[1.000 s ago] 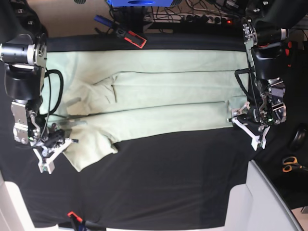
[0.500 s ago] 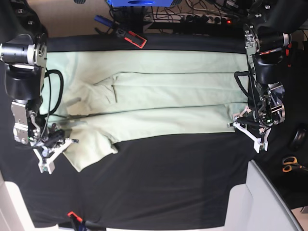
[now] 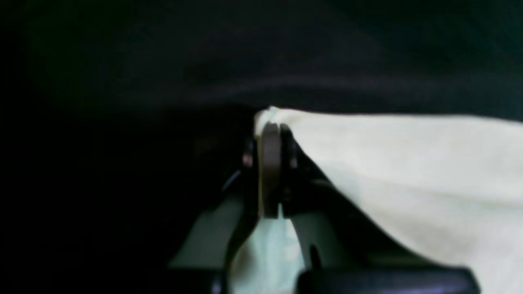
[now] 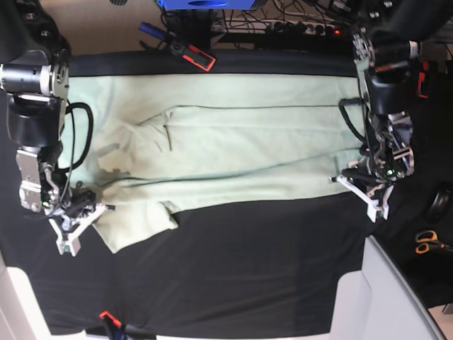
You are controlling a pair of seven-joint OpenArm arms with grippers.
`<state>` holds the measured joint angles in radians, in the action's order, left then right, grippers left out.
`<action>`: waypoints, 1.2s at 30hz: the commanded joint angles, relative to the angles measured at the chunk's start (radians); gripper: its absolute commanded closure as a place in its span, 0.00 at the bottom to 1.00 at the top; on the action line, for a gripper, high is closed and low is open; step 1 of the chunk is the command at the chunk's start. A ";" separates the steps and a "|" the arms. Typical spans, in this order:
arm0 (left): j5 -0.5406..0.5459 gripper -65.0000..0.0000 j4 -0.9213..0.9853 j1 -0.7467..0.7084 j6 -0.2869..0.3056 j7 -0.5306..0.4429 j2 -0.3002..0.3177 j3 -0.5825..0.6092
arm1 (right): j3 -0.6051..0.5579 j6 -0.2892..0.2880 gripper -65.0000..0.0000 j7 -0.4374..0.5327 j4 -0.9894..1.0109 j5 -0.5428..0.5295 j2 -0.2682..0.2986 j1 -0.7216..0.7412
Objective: Fold the T-shirt properly
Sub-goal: 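Regrasp the shirt's side edge with the left gripper, then pull the shirt's edge toward the arms with both grippers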
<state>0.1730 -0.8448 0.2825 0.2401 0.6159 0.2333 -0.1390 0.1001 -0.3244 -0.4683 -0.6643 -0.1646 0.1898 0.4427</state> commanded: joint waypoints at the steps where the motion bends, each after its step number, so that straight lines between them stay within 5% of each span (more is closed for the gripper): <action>1: 0.001 1.00 -0.041 -0.002 0.014 0.048 0.007 0.002 | 0.005 -0.008 1.00 0.023 -0.021 -0.010 0.010 0.031; 6: 0.003 1.00 -0.176 -0.036 0.014 0.129 0.005 0.002 | 0.005 -0.008 1.00 0.024 -0.025 -0.011 0.010 0.031; 26: 0.000 1.00 -0.431 -0.055 0.014 0.161 0.007 0.002 | 0.010 0.000 1.00 -0.039 -0.371 -0.011 0.017 -0.080; 36: 0.001 1.00 -0.431 -0.048 0.014 0.161 0.015 0.002 | 0.111 -0.008 1.00 -0.102 -0.469 -0.011 0.018 -0.092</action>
<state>0.1734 -1.2549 0.2111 0.2554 0.7929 0.2314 -0.1349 0.2050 -0.3332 -0.5941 -1.1118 -0.1692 0.1936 0.3237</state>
